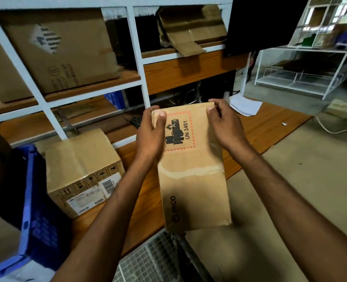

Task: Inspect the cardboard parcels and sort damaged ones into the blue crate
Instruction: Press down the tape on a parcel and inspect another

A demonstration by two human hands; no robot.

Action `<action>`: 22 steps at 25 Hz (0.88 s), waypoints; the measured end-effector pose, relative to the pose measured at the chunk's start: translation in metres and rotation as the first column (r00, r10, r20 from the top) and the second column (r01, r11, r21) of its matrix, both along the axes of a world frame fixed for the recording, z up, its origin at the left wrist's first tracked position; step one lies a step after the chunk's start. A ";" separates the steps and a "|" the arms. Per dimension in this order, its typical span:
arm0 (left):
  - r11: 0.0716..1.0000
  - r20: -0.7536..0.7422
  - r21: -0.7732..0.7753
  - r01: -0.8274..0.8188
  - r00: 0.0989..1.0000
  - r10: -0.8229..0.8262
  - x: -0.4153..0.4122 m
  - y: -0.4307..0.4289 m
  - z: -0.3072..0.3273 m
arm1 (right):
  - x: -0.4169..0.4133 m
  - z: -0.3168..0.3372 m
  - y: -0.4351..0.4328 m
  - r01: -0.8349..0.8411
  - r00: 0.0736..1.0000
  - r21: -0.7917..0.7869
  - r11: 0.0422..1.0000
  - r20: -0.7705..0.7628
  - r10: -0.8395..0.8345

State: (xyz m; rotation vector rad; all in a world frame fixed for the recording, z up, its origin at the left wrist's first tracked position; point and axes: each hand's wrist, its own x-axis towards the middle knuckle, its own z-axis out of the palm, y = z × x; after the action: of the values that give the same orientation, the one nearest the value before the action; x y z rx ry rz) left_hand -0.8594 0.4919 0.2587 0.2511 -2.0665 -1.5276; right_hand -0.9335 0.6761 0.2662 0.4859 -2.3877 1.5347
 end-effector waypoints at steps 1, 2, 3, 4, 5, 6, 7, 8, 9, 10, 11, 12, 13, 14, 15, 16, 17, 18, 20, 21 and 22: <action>0.998 -0.022 -0.062 -0.027 0.999 0.026 -0.003 0.000 -0.003 | -0.001 -0.002 -0.002 0.031 0.999 -0.018 0.999 -0.020 -0.032; 0.994 -0.042 -0.101 -0.048 0.998 0.044 -0.006 -0.001 -0.005 | -0.004 -0.004 -0.003 0.082 0.995 -0.025 0.996 -0.049 -0.083; 0.992 -0.052 -0.110 -0.064 0.997 0.058 -0.009 0.000 -0.005 | -0.005 -0.004 -0.004 0.130 0.988 -0.020 0.991 -0.080 -0.132; 0.994 -0.047 -0.087 -0.067 0.997 0.063 -0.011 0.001 -0.004 | -0.005 -0.004 -0.006 0.155 0.983 -0.010 0.988 -0.097 -0.155; 0.998 -0.017 -0.049 -0.048 0.999 0.047 -0.013 0.003 -0.004 | -0.004 -0.003 -0.007 0.149 0.986 -0.012 0.989 -0.079 -0.149; 1.000 0.021 -0.020 -0.017 1.000 0.018 -0.014 0.008 -0.003 | -0.003 -0.002 -0.009 0.125 0.992 -0.017 0.992 -0.034 -0.125; 1.000 0.044 -0.009 -0.001 0.999 0.001 -0.016 0.012 -0.004 | -0.001 -0.001 -0.010 0.107 0.994 -0.011 0.994 0.000 -0.107; 1.000 0.048 -0.015 -0.010 0.999 0.010 -0.019 0.015 -0.007 | 0.001 -0.001 -0.011 0.107 0.994 -0.002 0.994 0.000 -0.107; 0.999 0.037 -0.017 -0.033 0.999 0.033 -0.020 0.016 -0.009 | 0.001 -0.001 -0.012 0.117 0.993 0.000 0.993 -0.024 -0.117; 0.999 0.025 -0.013 -0.051 0.998 0.051 -0.021 0.016 -0.009 | -0.002 0.000 -0.011 0.128 0.990 -0.006 0.992 -0.050 -0.128; 0.998 0.019 -0.016 -0.059 0.998 0.059 -0.022 0.015 -0.009 | -0.002 0.000 -0.010 0.122 0.991 -0.016 0.992 -0.048 -0.123; 0.997 0.022 -0.035 -0.065 0.998 0.065 -0.021 0.014 -0.009 | -0.002 -0.001 -0.009 0.092 0.996 -0.022 0.995 -0.018 -0.093; 0.994 0.021 -0.073 -0.078 0.997 0.080 -0.020 0.015 -0.006 | -0.001 -0.002 -0.008 0.050 0.999 -0.018 0.999 0.022 -0.050; 0.988 0.014 -0.122 -0.099 0.995 0.102 -0.019 0.016 -0.003 | 0.001 -0.003 -0.008 0.017 0.999 -0.005 1.000 0.041 -0.017; 0.980 0.001 -0.158 -0.120 0.993 0.122 -0.020 0.017 -0.001 | 0.000 -0.004 -0.009 0.014 0.999 0.000 1.000 0.033 -0.014; 0.975 -0.008 -0.177 -0.132 0.991 0.132 -0.020 0.017 0.000 | -0.003 -0.004 -0.009 0.029 0.999 -0.003 1.000 0.015 -0.029; 0.978 -0.007 -0.173 -0.119 0.993 0.120 -0.019 0.018 0.000 | -0.005 -0.004 -0.007 0.032 0.999 -0.002 0.999 0.009 -0.032; 0.986 0.006 -0.147 -0.075 0.997 0.076 -0.018 0.017 -0.003 | -0.006 -0.005 -0.005 0.006 1.000 0.014 1.000 0.025 -0.006; 0.995 0.025 -0.080 0.056 0.998 -0.054 -0.013 0.015 -0.011 | -0.004 -0.011 -0.003 -0.083 0.995 0.063 0.995 0.066 0.079; 0.993 0.018 -0.069 0.093 0.996 -0.092 -0.012 0.012 -0.014 | -0.003 -0.015 -0.004 -0.083 0.996 0.084 0.993 0.047 0.080; 0.992 0.017 -0.070 0.110 0.994 -0.109 -0.011 0.009 -0.017 | -0.002 -0.018 -0.005 -0.054 0.998 0.093 0.994 0.018 0.053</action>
State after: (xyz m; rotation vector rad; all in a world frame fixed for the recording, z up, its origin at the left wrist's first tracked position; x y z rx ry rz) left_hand -0.8703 0.5007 0.2416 0.1237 -2.1717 -1.5161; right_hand -0.9352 0.6713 0.2480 0.5638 -2.4867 1.4582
